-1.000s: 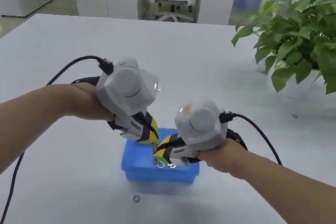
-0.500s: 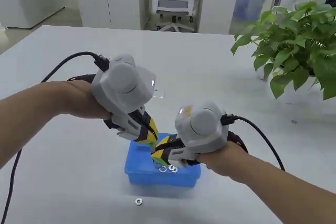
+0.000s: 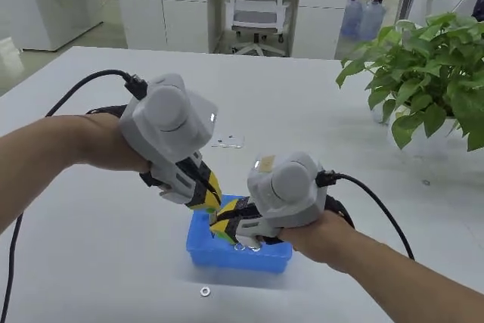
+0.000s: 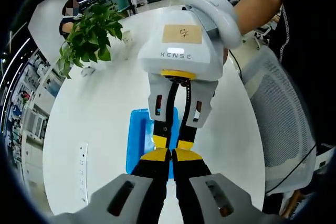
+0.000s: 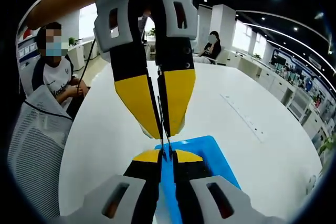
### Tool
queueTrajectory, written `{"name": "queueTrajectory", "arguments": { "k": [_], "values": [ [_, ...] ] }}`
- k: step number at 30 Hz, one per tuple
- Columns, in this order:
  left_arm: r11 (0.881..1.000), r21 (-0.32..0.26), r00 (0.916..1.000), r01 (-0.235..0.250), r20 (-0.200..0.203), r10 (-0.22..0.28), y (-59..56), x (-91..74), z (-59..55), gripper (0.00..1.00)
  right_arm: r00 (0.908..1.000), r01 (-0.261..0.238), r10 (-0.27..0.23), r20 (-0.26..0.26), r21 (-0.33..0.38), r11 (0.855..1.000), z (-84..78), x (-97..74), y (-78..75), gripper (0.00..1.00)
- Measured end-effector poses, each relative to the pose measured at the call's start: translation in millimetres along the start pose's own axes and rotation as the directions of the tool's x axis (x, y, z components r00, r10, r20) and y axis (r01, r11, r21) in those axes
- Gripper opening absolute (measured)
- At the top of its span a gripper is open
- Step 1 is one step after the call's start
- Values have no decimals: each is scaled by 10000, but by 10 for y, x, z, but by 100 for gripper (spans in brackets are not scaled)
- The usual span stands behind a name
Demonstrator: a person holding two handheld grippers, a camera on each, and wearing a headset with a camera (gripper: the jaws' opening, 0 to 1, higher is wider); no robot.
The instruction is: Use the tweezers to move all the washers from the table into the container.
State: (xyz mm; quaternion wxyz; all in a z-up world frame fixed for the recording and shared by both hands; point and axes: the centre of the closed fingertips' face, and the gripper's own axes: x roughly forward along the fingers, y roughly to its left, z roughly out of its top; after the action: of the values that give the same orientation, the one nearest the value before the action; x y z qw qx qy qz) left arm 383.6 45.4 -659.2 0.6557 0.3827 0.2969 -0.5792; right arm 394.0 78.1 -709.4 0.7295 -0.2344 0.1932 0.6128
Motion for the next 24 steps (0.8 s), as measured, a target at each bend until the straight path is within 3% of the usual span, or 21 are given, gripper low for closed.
{"name": "queueTrajectory", "arguments": {
  "k": [24],
  "values": [
    [9993, 8, 9988, 386, -287, -386, -350, 0, -190, 6, 9993, -362, 362, 127, -4, 9993, -28, 145, 387, 10]
  ]
}}
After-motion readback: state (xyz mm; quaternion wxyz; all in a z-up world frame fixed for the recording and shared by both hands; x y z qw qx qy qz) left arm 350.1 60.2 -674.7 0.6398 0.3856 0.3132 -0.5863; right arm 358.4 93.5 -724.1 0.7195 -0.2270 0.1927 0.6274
